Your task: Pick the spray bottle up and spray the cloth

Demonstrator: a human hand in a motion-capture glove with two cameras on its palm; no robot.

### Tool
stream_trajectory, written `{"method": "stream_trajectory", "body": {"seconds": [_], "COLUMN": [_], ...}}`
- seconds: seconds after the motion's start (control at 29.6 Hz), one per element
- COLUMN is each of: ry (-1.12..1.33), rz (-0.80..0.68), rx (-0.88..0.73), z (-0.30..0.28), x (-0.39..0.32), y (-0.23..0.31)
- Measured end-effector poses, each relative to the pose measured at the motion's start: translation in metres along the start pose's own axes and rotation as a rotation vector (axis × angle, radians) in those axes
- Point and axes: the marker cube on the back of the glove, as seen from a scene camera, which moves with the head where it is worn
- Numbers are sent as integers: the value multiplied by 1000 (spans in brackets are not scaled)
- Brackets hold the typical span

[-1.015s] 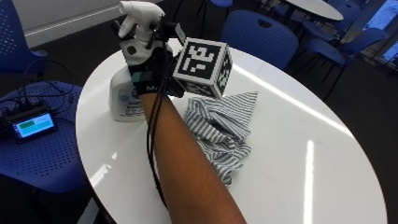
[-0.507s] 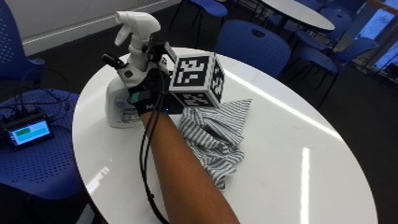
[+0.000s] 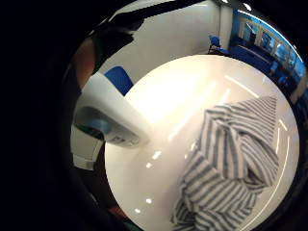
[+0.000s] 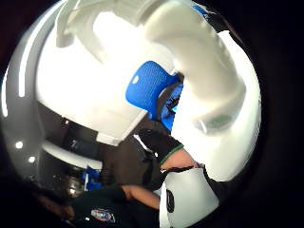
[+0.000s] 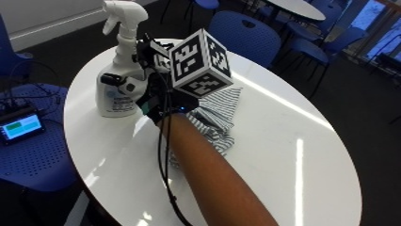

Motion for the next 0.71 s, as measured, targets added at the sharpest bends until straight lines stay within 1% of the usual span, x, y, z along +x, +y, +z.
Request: {"method": "stream_trajectory", "body": {"seconds": [0.2,0.51,0.61,0.71], "ry": [139,337,367,370], "rz": [-93,-385,-452,-486], "rx": [-7,-49,-62,-82], "z": [-28,-48,-56,-63], "x": [-7,-44,-53,-58], "y": [18,67,83,97]}}
